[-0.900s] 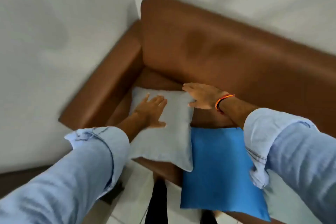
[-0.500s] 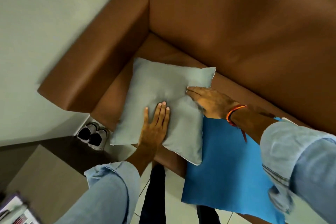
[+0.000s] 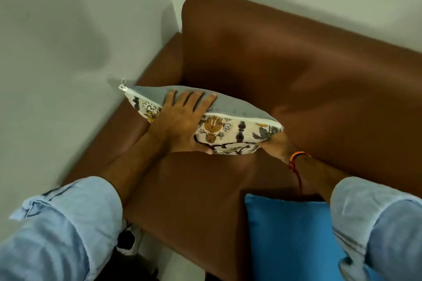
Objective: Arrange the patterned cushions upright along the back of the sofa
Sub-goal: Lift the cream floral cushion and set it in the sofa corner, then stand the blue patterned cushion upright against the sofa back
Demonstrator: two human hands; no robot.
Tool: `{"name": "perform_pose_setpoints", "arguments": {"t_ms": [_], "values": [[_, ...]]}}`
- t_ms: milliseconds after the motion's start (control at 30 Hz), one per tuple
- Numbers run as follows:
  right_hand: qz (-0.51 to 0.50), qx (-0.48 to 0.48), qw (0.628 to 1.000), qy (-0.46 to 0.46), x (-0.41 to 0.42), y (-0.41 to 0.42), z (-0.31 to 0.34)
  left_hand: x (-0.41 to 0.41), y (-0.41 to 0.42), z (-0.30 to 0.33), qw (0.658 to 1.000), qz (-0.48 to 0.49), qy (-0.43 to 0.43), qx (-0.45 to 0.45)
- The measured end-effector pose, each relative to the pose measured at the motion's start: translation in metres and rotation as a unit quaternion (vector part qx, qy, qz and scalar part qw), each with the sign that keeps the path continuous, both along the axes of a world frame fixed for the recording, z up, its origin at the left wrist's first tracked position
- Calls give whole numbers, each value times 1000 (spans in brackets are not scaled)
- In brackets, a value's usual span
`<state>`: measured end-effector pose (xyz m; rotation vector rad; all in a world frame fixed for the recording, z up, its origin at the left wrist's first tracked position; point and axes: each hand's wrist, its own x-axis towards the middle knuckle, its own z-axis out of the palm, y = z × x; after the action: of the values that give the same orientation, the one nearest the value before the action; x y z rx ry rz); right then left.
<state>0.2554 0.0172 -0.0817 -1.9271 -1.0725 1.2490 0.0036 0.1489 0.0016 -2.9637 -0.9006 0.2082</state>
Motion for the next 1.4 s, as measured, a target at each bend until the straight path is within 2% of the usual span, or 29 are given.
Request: {"name": "perform_pose_setpoints", "arguments": {"t_ms": [67, 200, 300, 367, 467, 733, 867, 967, 1033, 1100, 1133, 1233, 1300, 1400], "values": [[9, 27, 999, 19, 2, 12, 7, 5, 13, 2, 1000, 4, -25, 6], [-16, 91, 993, 73, 26, 39, 41, 24, 48, 16, 983, 62, -167, -35], [-76, 153, 985, 28, 41, 56, 67, 34, 61, 13, 940, 141, -276, -139], [-85, 155, 984, -31, 39, 67, 77, 42, 62, 5, 904, 167, -320, -229], [-101, 164, 978, -81, 36, 77, 78, 51, 67, -14, 875, 177, -361, -271], [-116, 145, 968, -169, 30, 85, 68, 58, 95, -34, 878, 212, -303, -305], [-108, 134, 967, -189, 36, 77, 69, 52, 87, -32, 871, 222, -317, -304], [-88, 124, 969, -194, 41, 57, 74, 47, 69, -25, 878, 214, -347, -250], [-70, 118, 971, -195, 41, 40, 80, 50, 49, -15, 899, 181, -371, -146], [-50, 107, 966, -228, 42, 13, 85, 61, 13, -6, 922, 124, -363, -55], [-35, 94, 963, -251, 44, -3, 86, 69, -12, -5, 936, 78, -341, -40], [30, 23, 947, -318, 50, -66, 83, 93, -111, -25, 963, -60, -248, -86], [54, -17, 953, -296, 56, -111, 78, 108, -186, -48, 970, -112, -178, -123], [75, -95, 972, -200, 73, -181, 60, 131, -302, -87, 968, -132, -109, -185]]}}
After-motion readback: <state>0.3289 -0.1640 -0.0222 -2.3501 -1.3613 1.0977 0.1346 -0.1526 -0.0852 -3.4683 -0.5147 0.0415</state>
